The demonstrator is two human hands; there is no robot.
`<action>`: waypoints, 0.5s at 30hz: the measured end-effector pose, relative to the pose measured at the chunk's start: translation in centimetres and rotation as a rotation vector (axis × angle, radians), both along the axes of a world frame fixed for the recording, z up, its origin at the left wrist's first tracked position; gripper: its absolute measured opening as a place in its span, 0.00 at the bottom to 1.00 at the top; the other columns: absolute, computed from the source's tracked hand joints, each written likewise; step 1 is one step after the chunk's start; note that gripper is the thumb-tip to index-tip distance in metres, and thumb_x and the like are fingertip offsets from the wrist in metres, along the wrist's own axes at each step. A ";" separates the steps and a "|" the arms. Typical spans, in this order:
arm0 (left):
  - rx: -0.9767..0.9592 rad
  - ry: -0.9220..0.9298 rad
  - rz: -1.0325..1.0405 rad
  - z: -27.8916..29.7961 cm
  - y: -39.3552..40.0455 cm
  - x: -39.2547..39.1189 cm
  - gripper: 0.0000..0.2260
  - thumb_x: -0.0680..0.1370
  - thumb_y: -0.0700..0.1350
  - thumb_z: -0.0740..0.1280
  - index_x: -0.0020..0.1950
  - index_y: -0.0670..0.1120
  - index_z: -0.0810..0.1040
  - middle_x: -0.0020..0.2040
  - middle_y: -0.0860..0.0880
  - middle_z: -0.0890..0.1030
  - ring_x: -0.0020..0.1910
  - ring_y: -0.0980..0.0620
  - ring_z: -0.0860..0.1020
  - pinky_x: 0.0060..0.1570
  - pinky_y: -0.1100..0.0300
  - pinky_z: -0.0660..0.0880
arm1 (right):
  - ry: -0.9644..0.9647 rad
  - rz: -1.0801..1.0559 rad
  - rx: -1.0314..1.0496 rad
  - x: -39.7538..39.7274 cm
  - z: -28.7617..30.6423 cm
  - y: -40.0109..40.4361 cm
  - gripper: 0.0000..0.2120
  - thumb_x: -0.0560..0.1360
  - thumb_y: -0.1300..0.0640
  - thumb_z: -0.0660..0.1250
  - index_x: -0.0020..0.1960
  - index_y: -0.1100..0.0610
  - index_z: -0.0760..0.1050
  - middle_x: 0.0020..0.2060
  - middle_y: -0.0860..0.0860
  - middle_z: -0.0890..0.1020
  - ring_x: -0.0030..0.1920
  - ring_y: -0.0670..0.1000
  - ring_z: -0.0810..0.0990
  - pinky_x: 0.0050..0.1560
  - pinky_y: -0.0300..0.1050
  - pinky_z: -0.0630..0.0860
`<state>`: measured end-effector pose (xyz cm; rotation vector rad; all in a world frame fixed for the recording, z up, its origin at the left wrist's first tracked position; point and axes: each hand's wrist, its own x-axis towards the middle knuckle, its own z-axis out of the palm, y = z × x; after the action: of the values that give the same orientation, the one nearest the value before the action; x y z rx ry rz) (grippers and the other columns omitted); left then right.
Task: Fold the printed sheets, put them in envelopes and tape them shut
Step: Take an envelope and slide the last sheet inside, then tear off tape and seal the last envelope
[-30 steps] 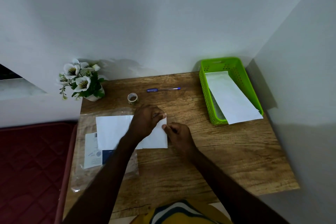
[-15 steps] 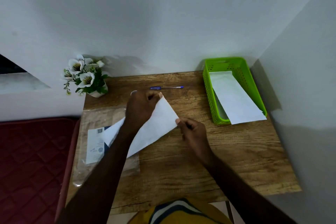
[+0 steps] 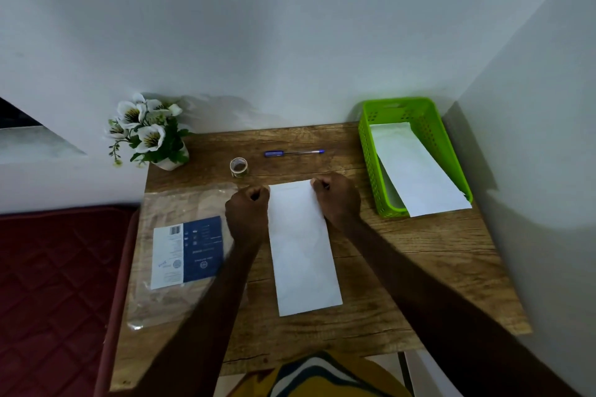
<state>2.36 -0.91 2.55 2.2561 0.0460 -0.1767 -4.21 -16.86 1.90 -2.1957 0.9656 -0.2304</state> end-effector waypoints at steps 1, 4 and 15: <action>0.052 -0.024 -0.014 -0.4 0.0 0.0 0.10 0.81 0.47 0.70 0.52 0.43 0.86 0.45 0.46 0.87 0.38 0.56 0.79 0.36 0.66 0.68 | 0.021 0.006 -0.053 0.1 -0.4 0.0 0.11 0.80 0.49 0.67 0.54 0.52 0.86 0.51 0.50 0.87 0.53 0.53 0.83 0.50 0.47 0.79; 0.171 -0.074 -0.051 -1.2 -0.2 0.2 0.10 0.81 0.48 0.69 0.49 0.43 0.86 0.43 0.45 0.86 0.38 0.55 0.77 0.41 0.61 0.69 | -0.002 0.036 -0.165 0.1 -1.3 0.5 0.09 0.80 0.51 0.68 0.51 0.56 0.85 0.49 0.52 0.85 0.52 0.55 0.82 0.49 0.48 0.78; 0.220 -0.144 -0.031 -1.0 0.0 1.2 0.08 0.79 0.48 0.72 0.53 0.45 0.81 0.48 0.46 0.84 0.46 0.47 0.83 0.48 0.51 0.80 | -0.081 0.193 -0.312 -0.9 -2.4 0.7 0.09 0.79 0.58 0.69 0.57 0.56 0.85 0.53 0.53 0.82 0.55 0.53 0.80 0.48 0.47 0.79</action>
<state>3.56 -0.88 1.51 2.4839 -0.0481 -0.0258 -5.11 -16.14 -0.48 -2.5237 0.7044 -0.3987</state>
